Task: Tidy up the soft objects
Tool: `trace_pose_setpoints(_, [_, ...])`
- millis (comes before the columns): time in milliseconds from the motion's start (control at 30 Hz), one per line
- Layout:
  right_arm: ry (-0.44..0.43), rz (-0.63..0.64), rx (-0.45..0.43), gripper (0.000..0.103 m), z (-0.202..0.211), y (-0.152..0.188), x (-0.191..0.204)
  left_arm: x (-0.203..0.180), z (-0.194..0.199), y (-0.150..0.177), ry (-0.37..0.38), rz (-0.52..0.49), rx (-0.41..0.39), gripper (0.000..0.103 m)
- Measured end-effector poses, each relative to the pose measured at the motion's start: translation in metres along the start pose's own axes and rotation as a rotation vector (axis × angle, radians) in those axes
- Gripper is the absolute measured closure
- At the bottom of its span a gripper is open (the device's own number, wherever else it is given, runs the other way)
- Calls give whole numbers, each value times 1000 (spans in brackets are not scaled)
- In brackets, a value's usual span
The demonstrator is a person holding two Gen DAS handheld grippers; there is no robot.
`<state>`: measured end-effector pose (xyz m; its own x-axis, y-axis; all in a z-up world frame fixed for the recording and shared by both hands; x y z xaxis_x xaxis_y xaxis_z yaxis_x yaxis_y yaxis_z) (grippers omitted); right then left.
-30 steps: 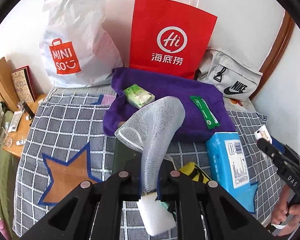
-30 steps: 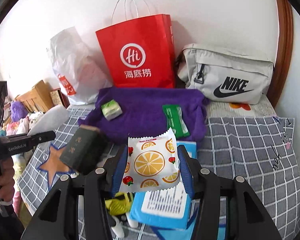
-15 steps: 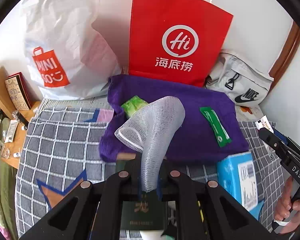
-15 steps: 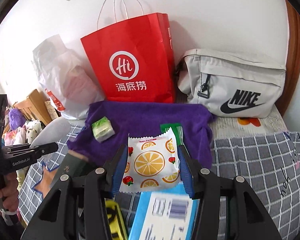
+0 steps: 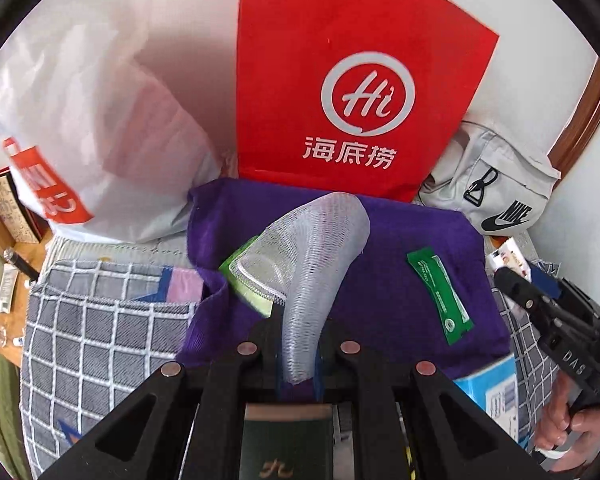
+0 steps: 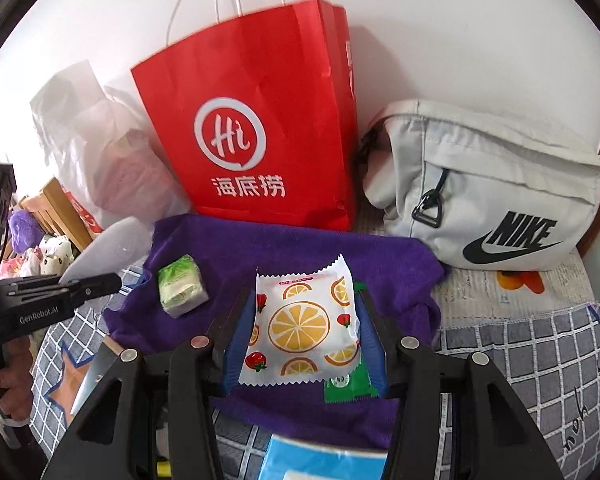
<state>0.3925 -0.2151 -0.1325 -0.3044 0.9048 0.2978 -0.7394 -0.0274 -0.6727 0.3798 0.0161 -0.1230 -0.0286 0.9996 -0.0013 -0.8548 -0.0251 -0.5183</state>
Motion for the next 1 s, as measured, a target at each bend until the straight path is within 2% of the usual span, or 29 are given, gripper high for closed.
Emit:
trace_pose_setpoints(100, [-10,-18,28,54,-18,6,-7,-3,-19,-1,13,-8,34,93])
trace_pose_setpoints(200, [0,-24,75,54,-35,10,-14,-1,-35,-1,58,15,69,93])
trace_pose_setpoints(433, [-44,-58,152,54,-63,24,-26,-6,-50,1,44,-11,93,93])
trace_pose_setpoints(533, [-71,-72,155,54,-65,25,-28,-7,-55,2,49,-9,107,93])
trace_pose_setpoints(633, [-63,-80,177,53,-71,26,-30,-6,-61,3,60,2,124,92])
trace_pose_setpoints(833, [-71,-101,173,50,-71,27,-33,-10,-62,2,78,-6,113,91])
trace_pose_setpoints(900, [-72,-108,175,50,-72,27,-35,-11,-64,2,86,-3,112,86])
trace_pose_setpoints(1000, [-75,-119,166,49,-72,25,-36,-15,-70,2,89,7,119,68])
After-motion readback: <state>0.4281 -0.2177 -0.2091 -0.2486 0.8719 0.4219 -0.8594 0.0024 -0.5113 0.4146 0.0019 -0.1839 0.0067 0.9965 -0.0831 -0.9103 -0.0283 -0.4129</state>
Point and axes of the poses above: each gripper's, at about its wrist camera, not at the fingertips, and z roughly against the way its jaws point, x to its left, y to its underside, the point moved 2 cm from there along -z, roughly the way its jaws point, and after that the axes turned 9 degrees about -y, right-handed, at the moved point
